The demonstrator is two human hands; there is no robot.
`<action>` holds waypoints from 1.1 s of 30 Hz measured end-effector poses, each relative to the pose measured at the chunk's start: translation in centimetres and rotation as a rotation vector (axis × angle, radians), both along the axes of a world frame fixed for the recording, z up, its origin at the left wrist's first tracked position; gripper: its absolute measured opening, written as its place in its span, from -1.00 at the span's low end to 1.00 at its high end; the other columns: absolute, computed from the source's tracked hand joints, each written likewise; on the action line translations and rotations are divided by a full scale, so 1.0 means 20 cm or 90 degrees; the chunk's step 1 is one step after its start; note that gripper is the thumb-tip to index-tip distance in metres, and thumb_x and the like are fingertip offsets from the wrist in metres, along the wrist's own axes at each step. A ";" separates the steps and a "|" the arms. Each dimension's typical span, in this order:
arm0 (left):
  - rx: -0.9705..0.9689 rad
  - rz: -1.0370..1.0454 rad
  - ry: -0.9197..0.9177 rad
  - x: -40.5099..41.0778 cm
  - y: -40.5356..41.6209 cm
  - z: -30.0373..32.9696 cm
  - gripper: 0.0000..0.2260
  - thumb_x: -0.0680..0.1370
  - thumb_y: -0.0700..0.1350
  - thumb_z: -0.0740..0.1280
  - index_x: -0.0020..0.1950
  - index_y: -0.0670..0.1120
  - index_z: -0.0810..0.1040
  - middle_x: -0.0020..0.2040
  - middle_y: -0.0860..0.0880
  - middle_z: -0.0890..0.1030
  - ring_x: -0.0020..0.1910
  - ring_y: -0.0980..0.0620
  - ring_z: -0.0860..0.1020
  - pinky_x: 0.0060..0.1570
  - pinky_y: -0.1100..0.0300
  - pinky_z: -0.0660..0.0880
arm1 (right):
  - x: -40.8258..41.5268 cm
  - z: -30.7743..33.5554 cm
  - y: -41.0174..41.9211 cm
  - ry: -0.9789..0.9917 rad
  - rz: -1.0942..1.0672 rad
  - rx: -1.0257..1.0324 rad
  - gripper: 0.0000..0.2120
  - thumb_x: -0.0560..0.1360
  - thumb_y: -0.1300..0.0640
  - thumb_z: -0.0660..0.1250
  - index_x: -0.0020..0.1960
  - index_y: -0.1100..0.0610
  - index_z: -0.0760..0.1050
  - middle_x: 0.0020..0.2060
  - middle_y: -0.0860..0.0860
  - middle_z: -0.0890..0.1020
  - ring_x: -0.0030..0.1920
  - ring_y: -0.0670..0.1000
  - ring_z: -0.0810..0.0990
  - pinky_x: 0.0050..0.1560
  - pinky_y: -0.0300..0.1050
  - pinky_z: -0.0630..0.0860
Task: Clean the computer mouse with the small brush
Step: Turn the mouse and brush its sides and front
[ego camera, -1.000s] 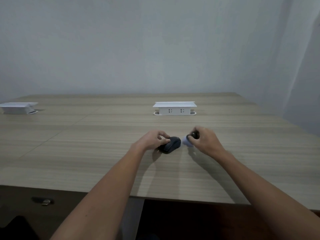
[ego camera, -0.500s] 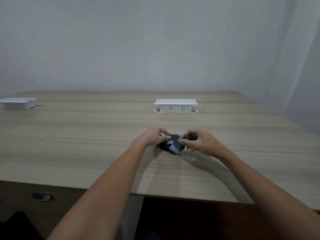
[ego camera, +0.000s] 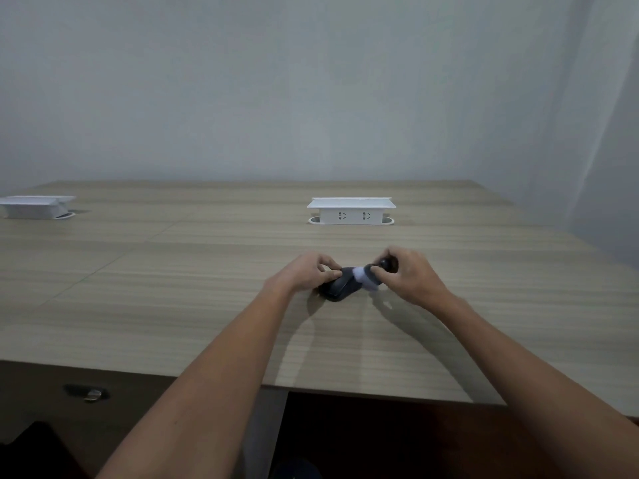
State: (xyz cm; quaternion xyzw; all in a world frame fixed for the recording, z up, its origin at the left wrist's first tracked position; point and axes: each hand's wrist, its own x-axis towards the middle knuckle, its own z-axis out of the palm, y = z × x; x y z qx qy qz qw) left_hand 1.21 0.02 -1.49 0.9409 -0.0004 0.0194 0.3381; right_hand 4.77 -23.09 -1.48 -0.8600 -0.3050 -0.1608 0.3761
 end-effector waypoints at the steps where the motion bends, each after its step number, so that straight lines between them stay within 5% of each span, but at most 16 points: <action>1: -0.003 0.000 -0.003 0.00 0.00 0.00 -0.76 0.58 0.00 0.36 0.22 0.00 0.65 0.03 -0.13 0.70 0.04 -0.06 0.65 -0.04 0.22 0.47 | -0.01 0.00 0.00 0.037 0.054 0.024 -0.91 0.46 0.15 0.47 -0.09 0.17 0.65 -0.34 -0.06 0.63 -0.34 -0.10 0.57 -0.25 -0.19 0.48; 4: -0.013 0.010 -0.006 0.01 0.01 -0.01 -0.76 0.58 -0.01 0.35 0.21 0.00 0.65 -0.03 -0.09 0.66 -0.01 -0.03 0.62 -0.06 0.23 0.44 | -0.05 0.00 0.00 0.151 0.163 0.026 -0.92 0.48 0.16 0.47 -0.07 0.17 0.66 -0.37 -0.02 0.64 -0.39 -0.07 0.58 -0.32 -0.18 0.53; 9: -0.025 0.007 0.005 0.01 0.02 -0.02 -0.75 0.59 0.00 0.33 0.24 0.02 0.64 0.03 -0.10 0.68 0.06 -0.02 0.63 0.04 0.18 0.48 | 0.02 -0.03 -0.01 0.000 -0.051 0.003 -0.92 0.45 0.13 0.46 -0.13 0.14 0.63 -0.27 0.01 0.68 -0.24 0.01 0.62 -0.23 -0.17 0.48; 13: -0.020 0.009 -0.010 0.01 0.02 -0.02 -0.76 0.60 -0.02 0.32 0.24 -0.01 0.64 0.04 -0.09 0.68 -0.01 0.03 0.60 -0.03 0.23 0.44 | -0.03 -0.02 -0.01 0.131 0.123 0.057 -0.92 0.47 0.15 0.48 -0.10 0.16 0.66 -0.31 0.01 0.69 -0.35 -0.06 0.61 -0.30 -0.21 0.52; 18: -0.027 0.005 -0.004 0.00 0.01 -0.02 -0.75 0.61 -0.02 0.31 0.24 0.00 0.64 0.02 -0.07 0.67 -0.01 0.04 0.60 0.00 0.22 0.44 | 0.02 -0.03 -0.03 0.032 -0.028 0.007 -0.93 0.45 0.14 0.46 -0.13 0.14 0.63 -0.30 -0.05 0.65 -0.28 -0.07 0.59 -0.26 -0.25 0.44; 24: -0.025 0.010 -0.007 0.00 0.02 -0.02 -0.75 0.61 -0.02 0.31 0.25 0.00 0.63 -0.03 -0.04 0.65 -0.02 0.04 0.60 -0.01 0.22 0.44 | 0.00 -0.05 0.00 0.091 0.028 0.036 -0.93 0.45 0.13 0.46 -0.12 0.12 0.65 -0.27 0.04 0.70 -0.26 -0.03 0.64 -0.22 -0.13 0.56; 27: -0.029 0.003 -0.001 -0.01 0.01 -0.02 -0.76 0.60 -0.01 0.32 0.24 0.02 0.64 -0.10 0.01 0.64 -0.07 0.07 0.59 -0.06 0.23 0.44 | 0.01 -0.05 -0.01 0.038 -0.058 0.042 -0.92 0.45 0.13 0.44 -0.11 0.14 0.65 -0.26 0.00 0.68 -0.25 -0.04 0.62 -0.22 -0.23 0.52; 29: -0.037 0.003 -0.001 -0.01 0.01 -0.02 -0.75 0.60 -0.01 0.32 0.24 0.01 0.64 -0.07 -0.03 0.65 -0.06 0.05 0.60 -0.04 0.22 0.45 | 0.00 -0.04 0.00 0.063 0.007 0.075 -0.93 0.46 0.13 0.45 -0.11 0.13 0.67 -0.28 0.01 0.69 -0.29 -0.08 0.60 -0.26 -0.31 0.50; 33: -0.041 0.015 -0.006 -0.02 0.00 -0.01 -0.74 0.60 -0.01 0.32 0.26 -0.01 0.62 -0.04 -0.06 0.64 -0.04 0.02 0.59 -0.05 0.22 0.44 | 0.00 -0.04 -0.01 0.088 0.019 0.036 -0.93 0.45 0.14 0.45 -0.13 0.14 0.66 -0.26 0.07 0.70 -0.25 -0.01 0.63 -0.24 -0.15 0.53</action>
